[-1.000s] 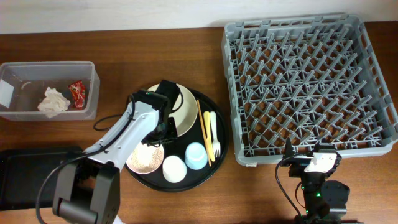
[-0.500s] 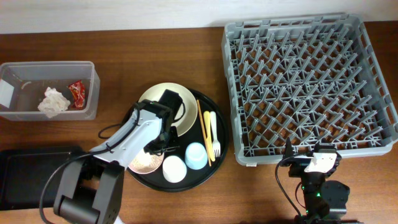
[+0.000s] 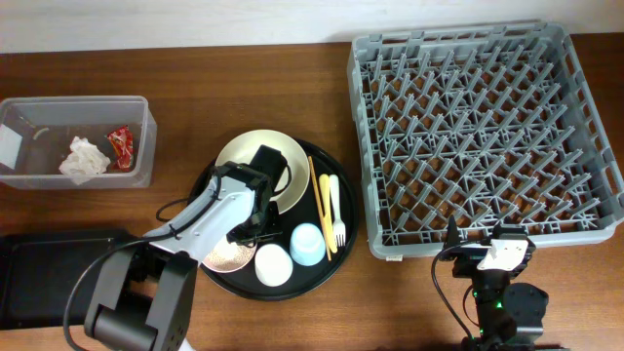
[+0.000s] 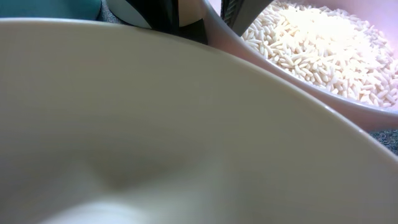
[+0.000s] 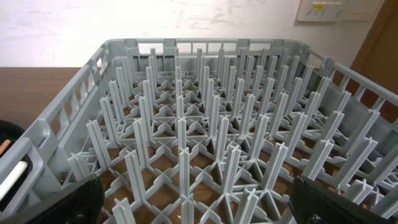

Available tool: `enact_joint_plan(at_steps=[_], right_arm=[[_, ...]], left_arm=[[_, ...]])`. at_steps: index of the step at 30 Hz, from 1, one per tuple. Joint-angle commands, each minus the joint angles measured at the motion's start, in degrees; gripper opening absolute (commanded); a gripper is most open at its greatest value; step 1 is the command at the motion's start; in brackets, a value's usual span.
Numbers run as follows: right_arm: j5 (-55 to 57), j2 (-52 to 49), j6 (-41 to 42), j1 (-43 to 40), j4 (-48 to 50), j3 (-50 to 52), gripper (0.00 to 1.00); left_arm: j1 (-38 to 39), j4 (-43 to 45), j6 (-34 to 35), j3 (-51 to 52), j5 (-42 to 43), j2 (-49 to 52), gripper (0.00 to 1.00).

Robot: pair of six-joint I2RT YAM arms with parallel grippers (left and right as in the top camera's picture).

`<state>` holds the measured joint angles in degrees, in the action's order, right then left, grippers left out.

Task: Sort waste into correct bins and load items into the dishwasher rack
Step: 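Grasp the rim of the pink rice bowl with the left gripper, then lift the pink bowl and pour the rice onto the black tray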

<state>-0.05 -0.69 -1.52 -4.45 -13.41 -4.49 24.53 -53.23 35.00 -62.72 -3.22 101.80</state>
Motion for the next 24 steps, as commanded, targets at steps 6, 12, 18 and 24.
enact_joint_plan(at_steps=[6,12,18,24], right_arm=[[0.31,0.39,0.04,0.31,-0.2,0.42,0.98],[0.31,0.39,0.04,0.31,-0.2,0.42,0.98],[0.31,0.39,0.04,0.31,-0.2,0.42,0.98],[0.31,0.39,0.04,0.31,-0.2,0.42,0.98]], left_arm=[[0.07,-1.68,0.13,-0.83,-2.23,0.39,0.22],[0.07,-2.19,0.13,-2.49,-2.12,0.39,0.15],[0.09,-2.84,0.13,-2.49,-1.97,0.42,0.01],[0.07,-2.99,0.11,-2.69,-2.21,0.39,0.01]])
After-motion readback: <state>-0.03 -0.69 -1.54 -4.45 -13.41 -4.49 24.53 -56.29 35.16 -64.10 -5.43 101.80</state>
